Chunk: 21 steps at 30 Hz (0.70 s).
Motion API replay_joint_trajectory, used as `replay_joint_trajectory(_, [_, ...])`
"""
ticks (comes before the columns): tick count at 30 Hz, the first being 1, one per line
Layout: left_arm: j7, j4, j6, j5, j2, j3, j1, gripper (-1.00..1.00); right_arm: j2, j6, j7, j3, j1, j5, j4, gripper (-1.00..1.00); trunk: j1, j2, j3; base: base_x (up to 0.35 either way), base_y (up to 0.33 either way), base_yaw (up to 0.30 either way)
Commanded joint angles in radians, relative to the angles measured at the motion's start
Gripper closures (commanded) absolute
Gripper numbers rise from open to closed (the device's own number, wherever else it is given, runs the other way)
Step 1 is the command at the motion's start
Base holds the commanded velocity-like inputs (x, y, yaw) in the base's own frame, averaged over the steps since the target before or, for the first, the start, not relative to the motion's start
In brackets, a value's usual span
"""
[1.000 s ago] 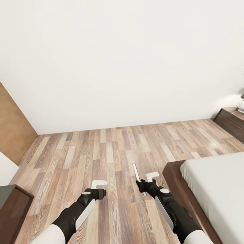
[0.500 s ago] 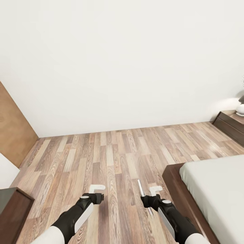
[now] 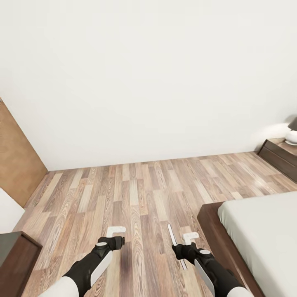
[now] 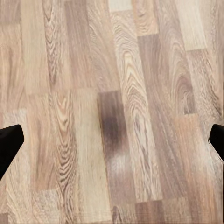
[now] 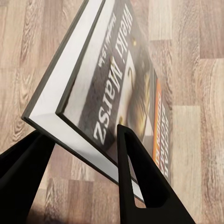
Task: In the bedroom, move the book from the bed onto either nightstand, and place the two sandals side by side next to the bed.
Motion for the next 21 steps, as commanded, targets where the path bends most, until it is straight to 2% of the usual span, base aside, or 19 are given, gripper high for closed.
replay_joint_trajectory(1, [0.009, -0.006, 0.003, 0.008, 0.002, -0.006, -0.001, -1.00, -0.001, 0.006, 0.003, 0.002, 0.000, -0.008, -0.002, 1.00, -0.004, 0.006, 0.004, 0.000, 0.000, 0.000])
replay_joint_trajectory(8, [0.009, -0.023, 0.005, 0.008, 0.004, -0.006, -0.002, -1.00, -0.001, 0.011, 0.013, 0.002, 0.000, -0.007, -0.006, 1.00, -0.031, 0.055, 0.037, 0.000, 0.000, 0.048])
replay_joint_trajectory(15, [0.009, -0.024, 0.007, 0.008, 0.000, -0.006, -0.001, -1.00, -0.002, 0.050, 0.013, 0.002, -0.001, -0.006, -0.008, 1.00, -0.057, 0.104, 0.068, 0.000, 0.000, 0.176])
replay_joint_trajectory(21, [0.009, -0.024, 0.007, 0.009, -0.001, -0.006, -0.001, -1.00, -0.002, 0.053, 0.013, 0.002, -0.001, -0.006, -0.008, 1.00, -0.080, 0.146, 0.094, 0.000, 0.000, 0.203])
